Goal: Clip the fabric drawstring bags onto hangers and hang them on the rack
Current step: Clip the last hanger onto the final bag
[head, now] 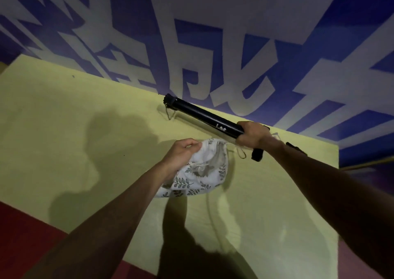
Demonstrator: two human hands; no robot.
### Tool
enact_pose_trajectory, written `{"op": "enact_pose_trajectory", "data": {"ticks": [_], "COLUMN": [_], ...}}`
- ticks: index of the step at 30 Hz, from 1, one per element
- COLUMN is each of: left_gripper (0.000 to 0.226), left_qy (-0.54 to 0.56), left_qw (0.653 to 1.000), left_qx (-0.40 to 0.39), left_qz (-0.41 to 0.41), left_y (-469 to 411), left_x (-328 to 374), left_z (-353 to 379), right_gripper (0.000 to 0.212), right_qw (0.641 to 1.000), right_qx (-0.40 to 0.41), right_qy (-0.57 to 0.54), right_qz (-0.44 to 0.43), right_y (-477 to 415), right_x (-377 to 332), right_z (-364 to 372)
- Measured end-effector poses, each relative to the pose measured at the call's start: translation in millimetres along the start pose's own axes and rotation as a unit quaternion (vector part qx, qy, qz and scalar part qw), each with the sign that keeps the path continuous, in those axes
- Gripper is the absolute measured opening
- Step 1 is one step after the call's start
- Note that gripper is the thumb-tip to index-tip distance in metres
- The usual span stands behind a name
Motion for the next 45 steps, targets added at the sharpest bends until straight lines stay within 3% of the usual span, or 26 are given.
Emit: {"op": "enact_pose_trajectory", "data": {"ticks": [6, 14, 21, 25, 30, 33, 36, 41, 45], "left_gripper": [0.026, 0.021, 0.028, 0.03, 0.023, 0.013, 0.014, 0.022, 0.024], "left_qy": [0.009, 0.013, -0.027, -0.109, -0.13, -0.11, -0.077, -0.009, -0.019], "left_qw": [0.997, 0.989, 0.989, 0.975, 0.967, 0.965, 0.97, 0.987, 0.989], "left_qx": [0.057, 0.147, 0.111, 0.104, 0.049, 0.024, -0.003, -0.028, -0.054], "left_qz": [-0.054, -0.031, 0.095, 0.164, 0.215, 0.237, 0.229, 0.161, 0.135], "left_y": [13, 30, 55, 68, 85, 93, 102, 102, 99], "left_x": [-21, -2, 45, 68, 92, 107, 119, 115, 105], "left_z": [-2, -8, 14, 24, 66, 95, 124, 151, 173], "right_gripper": [0.04, 0.035, 0.032, 0.026, 0.029, 0.027, 0.008, 0.019, 0.041], "right_qw": [0.983, 0.985, 0.992, 0.988, 0.988, 0.987, 0.987, 0.994, 0.997], "right_qx": [-0.025, -0.053, -0.117, -0.147, -0.153, -0.157, -0.148, -0.105, -0.07], "right_qy": [-0.182, -0.16, -0.02, 0.026, 0.016, -0.044, -0.067, -0.014, -0.036], "right_qz": [-0.001, 0.034, 0.044, 0.043, 0.024, 0.013, -0.004, -0.002, -0.028], "right_y": [84, 178, 204, 201, 195, 188, 180, 174, 182], "right_x": [33, 100, 99, 81, 45, 27, 17, 38, 67], "right_z": [-47, -86, -76, -67, -55, -40, -25, -3, 10]}}
Point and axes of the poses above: each hand's wrist, its own y-axis away from the middle knuckle, its own z-axis out of the palm, x = y × z, the point moved 8 cm from there along -y, towards the middle knuckle, and after that the axes turned 10 degrees about -y, right-handed, at the moved point
